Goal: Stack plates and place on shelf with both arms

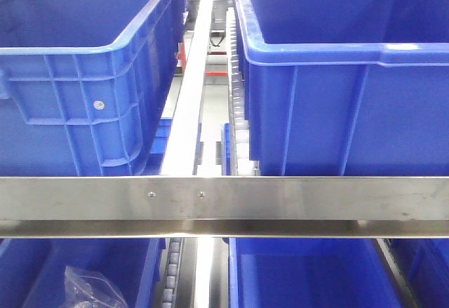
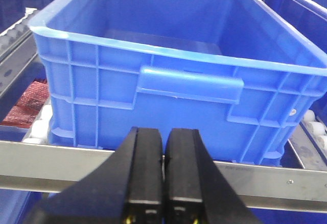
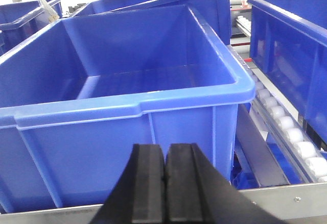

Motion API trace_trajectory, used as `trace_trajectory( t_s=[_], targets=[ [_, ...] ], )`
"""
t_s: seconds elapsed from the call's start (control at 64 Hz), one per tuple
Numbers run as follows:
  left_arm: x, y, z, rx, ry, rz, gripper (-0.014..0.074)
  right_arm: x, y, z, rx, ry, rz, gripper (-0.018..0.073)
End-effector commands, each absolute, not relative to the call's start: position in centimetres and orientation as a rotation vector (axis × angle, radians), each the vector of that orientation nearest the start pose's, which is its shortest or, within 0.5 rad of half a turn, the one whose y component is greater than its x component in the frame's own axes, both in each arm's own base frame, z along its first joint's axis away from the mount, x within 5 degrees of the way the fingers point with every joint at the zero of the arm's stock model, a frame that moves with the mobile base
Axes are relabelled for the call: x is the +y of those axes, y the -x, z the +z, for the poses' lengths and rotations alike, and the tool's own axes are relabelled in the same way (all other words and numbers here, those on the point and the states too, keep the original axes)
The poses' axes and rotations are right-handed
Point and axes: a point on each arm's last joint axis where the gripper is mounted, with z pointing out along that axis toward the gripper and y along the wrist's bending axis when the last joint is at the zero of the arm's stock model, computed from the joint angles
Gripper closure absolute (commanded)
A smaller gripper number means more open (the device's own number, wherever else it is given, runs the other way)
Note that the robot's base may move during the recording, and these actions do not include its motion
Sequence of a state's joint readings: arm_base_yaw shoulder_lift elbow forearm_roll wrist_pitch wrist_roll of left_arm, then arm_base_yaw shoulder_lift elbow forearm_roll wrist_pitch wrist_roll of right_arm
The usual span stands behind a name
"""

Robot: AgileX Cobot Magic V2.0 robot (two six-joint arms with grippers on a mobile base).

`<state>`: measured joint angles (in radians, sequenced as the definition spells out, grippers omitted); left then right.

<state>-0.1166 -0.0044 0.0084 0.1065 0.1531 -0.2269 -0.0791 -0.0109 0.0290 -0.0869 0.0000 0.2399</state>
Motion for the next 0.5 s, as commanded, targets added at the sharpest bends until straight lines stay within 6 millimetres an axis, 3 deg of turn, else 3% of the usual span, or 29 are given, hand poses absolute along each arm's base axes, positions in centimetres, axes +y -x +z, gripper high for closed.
trace_trajectory(
  t_s=[0.0,0.484],
  targets=[
    [-0.59,-5.46,20.47,1.542,0.017,-0.195,0.0507,-0.36,-5.4,21.29,1.388,-0.151,0.061,0.0503],
    [-0.63,-5.44,20.88,1.496,-0.015,-0.172,0.0507,-0.36,-5.4,21.29,1.388,-0.151,0.061,0.0503]
  ],
)
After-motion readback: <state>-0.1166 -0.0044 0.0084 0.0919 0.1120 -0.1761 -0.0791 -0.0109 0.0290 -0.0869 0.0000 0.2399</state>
